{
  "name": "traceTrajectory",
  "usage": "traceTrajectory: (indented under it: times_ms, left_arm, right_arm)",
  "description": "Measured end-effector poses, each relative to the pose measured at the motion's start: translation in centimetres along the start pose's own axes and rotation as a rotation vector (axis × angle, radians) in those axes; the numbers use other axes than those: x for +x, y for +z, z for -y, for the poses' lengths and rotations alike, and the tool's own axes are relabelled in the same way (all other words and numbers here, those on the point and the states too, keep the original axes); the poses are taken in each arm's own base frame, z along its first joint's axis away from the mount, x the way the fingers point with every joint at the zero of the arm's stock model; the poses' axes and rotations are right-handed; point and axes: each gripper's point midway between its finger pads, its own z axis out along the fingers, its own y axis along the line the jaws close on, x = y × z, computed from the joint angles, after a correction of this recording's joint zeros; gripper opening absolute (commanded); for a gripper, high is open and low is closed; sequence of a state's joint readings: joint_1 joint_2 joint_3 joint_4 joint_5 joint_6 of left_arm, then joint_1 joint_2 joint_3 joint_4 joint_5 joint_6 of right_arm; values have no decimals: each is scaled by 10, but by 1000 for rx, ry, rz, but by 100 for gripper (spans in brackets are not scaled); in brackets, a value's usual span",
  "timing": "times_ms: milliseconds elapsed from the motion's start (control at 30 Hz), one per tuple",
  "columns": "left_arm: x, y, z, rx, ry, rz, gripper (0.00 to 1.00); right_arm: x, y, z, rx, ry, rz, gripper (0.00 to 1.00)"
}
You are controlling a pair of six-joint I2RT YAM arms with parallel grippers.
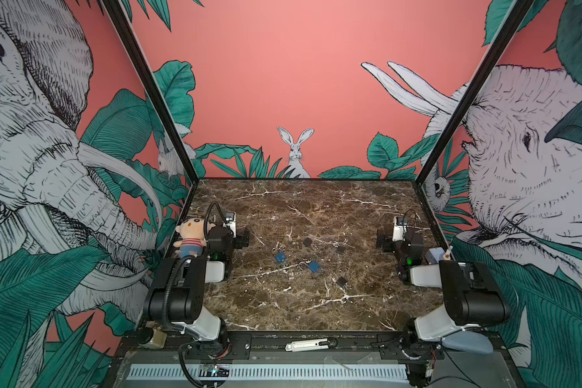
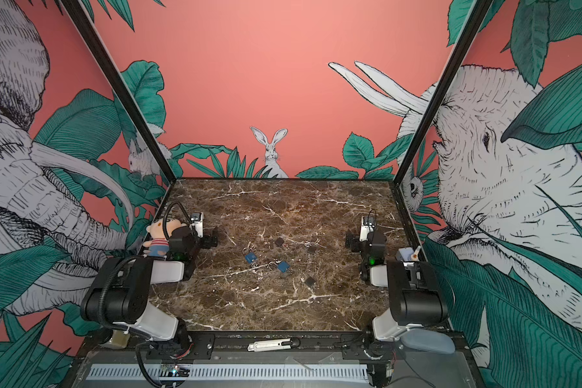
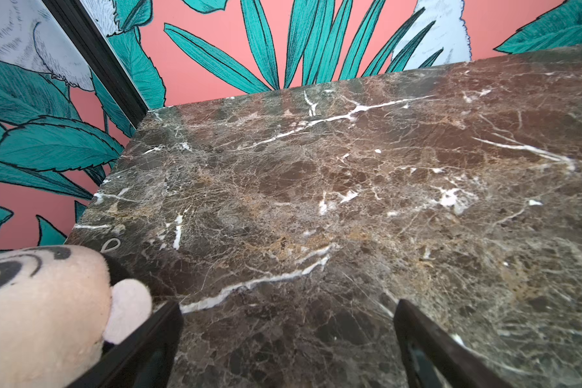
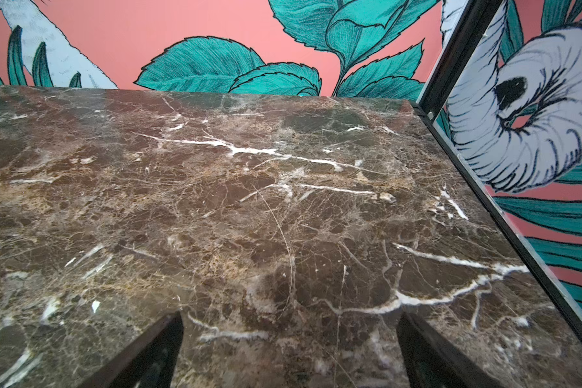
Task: Lock with the key
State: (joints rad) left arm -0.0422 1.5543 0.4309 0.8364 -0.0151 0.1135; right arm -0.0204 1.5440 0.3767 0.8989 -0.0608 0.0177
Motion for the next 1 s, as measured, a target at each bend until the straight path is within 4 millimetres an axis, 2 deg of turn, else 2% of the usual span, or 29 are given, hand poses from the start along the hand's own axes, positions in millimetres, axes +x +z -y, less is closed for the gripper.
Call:
traceTrajectory:
  times_ms: [1000]
  left_arm:
    - [0,0,0,0,0,0,99]
  right_arm:
    - [0,0,0,0,0,-1,99]
